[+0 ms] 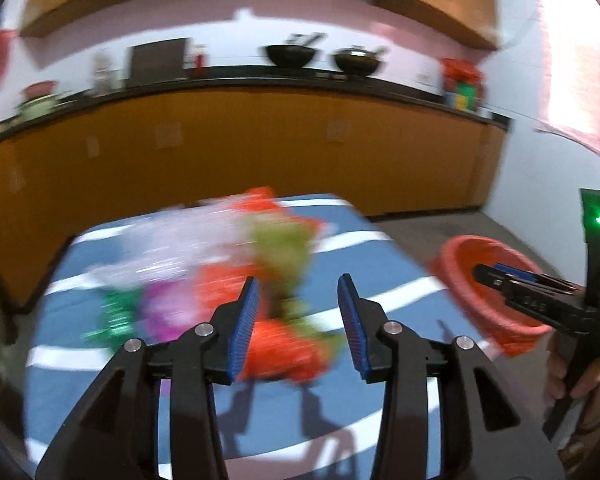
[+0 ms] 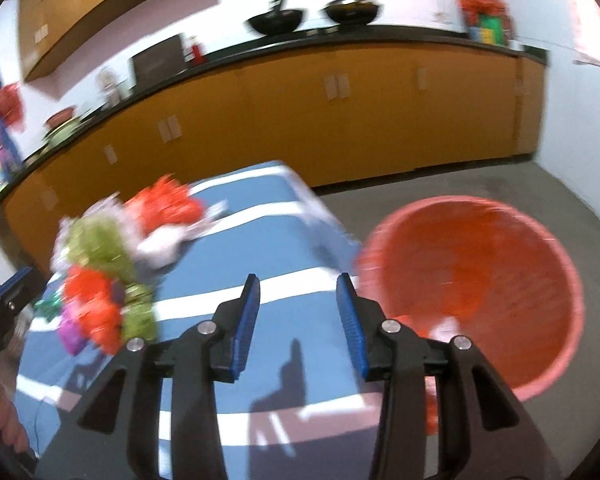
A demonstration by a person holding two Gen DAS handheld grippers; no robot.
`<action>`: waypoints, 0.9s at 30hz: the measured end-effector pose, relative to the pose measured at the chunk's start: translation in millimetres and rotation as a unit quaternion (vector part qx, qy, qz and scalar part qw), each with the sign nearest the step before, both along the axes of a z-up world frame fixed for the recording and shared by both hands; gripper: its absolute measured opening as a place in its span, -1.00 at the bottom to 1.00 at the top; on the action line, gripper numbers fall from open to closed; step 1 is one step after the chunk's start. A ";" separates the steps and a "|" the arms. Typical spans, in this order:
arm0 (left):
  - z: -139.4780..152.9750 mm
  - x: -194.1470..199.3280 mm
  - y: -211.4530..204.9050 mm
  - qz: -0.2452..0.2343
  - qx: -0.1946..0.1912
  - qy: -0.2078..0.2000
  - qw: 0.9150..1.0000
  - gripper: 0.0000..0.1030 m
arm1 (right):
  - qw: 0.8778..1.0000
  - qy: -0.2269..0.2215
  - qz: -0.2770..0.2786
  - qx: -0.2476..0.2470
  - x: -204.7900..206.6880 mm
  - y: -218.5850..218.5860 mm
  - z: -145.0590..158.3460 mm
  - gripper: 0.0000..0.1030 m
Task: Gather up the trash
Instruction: 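Grasp the green bag with the left tool while the right tool grasps the olive-green bag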
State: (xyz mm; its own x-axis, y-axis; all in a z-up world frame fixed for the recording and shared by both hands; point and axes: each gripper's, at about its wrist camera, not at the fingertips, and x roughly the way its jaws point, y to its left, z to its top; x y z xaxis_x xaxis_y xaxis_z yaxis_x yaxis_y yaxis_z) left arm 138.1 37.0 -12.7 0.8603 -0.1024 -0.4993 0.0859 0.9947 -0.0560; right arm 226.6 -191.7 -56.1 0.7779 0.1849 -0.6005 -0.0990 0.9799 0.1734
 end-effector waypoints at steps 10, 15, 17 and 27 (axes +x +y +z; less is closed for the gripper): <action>-19.5 -12.9 93.0 0.124 0.003 0.011 0.992 -0.11 | 0.993 0.030 0.117 0.006 16.3 113.0 -22.5 -0.22; -27.0 -15.3 111.8 0.135 -0.004 0.016 0.991 -0.11 | 0.989 0.044 0.142 -0.013 27.3 145.7 -33.0 -0.22; -30.4 -14.2 117.4 0.138 -0.008 0.017 0.990 -0.09 | 0.988 0.050 0.148 -0.022 32.3 155.1 -37.8 -0.22; -41.1 -3.0 121.3 0.130 -0.008 0.028 0.991 -0.05 | 0.985 0.068 0.155 -0.041 55.1 174.8 -54.1 -0.22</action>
State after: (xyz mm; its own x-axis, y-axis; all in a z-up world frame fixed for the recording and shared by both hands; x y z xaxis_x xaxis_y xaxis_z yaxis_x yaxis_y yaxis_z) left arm 135.0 158.2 -53.7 0.8298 0.1109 -0.5470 -0.1775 0.9816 -0.0703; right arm 281.7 -16.9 -110.2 0.6038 0.3465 -0.7179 -0.3763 0.9178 0.1265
